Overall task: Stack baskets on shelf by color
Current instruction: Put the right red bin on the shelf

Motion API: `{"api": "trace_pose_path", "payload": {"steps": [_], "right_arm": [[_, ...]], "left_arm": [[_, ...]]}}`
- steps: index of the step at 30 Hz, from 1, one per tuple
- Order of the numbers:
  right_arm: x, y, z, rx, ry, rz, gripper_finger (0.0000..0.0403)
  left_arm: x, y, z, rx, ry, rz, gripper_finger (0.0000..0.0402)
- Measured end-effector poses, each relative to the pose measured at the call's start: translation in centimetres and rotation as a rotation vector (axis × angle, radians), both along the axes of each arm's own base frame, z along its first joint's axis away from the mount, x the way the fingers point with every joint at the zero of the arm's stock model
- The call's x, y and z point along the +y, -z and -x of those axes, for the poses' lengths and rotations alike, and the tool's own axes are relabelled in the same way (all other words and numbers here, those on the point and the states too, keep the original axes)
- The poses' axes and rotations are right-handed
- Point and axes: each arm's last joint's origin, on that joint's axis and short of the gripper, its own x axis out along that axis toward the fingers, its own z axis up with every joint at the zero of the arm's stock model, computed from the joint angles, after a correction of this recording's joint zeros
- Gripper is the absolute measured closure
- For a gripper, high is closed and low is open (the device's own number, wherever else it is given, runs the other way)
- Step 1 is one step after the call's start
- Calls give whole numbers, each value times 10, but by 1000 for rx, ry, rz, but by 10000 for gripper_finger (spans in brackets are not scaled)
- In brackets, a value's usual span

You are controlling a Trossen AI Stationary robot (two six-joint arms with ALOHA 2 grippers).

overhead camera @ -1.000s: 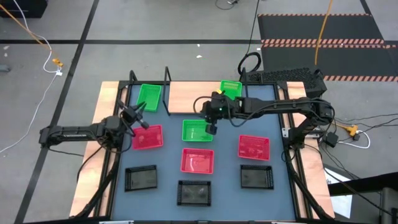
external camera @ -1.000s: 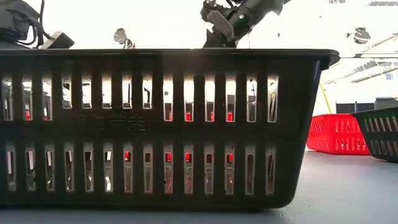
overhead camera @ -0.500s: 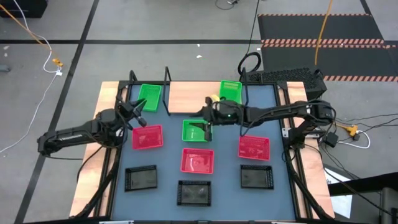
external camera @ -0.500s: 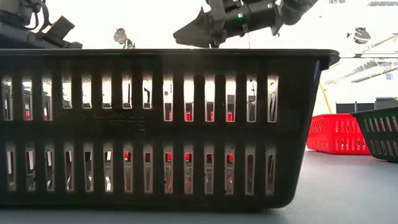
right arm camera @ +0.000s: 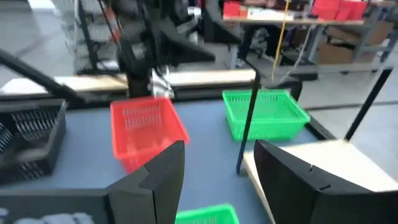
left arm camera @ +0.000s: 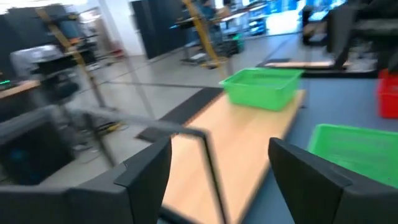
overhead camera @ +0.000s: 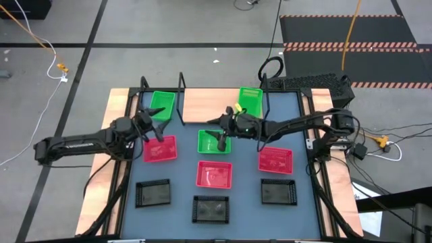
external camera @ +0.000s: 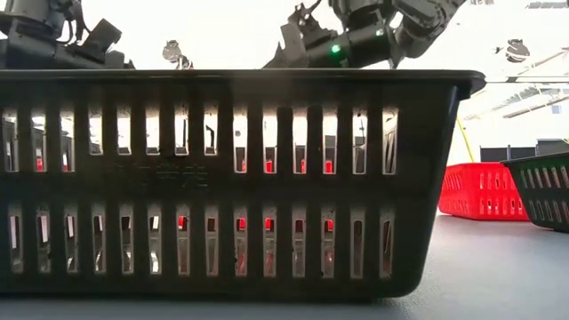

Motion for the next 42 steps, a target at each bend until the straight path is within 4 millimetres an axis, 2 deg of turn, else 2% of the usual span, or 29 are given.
{"api": "trace_pose_path", "payload": {"steps": [6, 12, 17, 22, 27, 30, 35, 39, 42], "right_arm": [[18, 18, -13, -18, -44, -49, 215], [42, 19, -26, -18, -70, -34, 216], [48, 11, -30, -19, -23, 2, 216], [47, 9, -31, -37, -5, 3, 216], [47, 10, -31, -40, 7, -41, 216], [59, 12, -29, -18, -20, -44, 216], [84, 14, -26, 10, -19, 6, 216], [95, 13, -24, 6, -36, 31, 216], [93, 13, -24, 5, -29, 33, 216]], "left_arm": [[-8, -13, -12, -60, 159, -28, 143], [-22, -47, -15, 39, 260, -51, 179], [-30, -64, -12, 94, 230, -45, 196], [-29, -67, -10, 95, 125, -78, 199], [-29, -70, -11, 71, 121, -82, 199], [-32, -72, -11, 12, 171, -27, 199], [-44, -72, -16, -34, 349, 78, 199], [-56, -64, -23, 24, 417, 133, 199], [-64, -52, -28, 100, 421, 161, 199]]}}
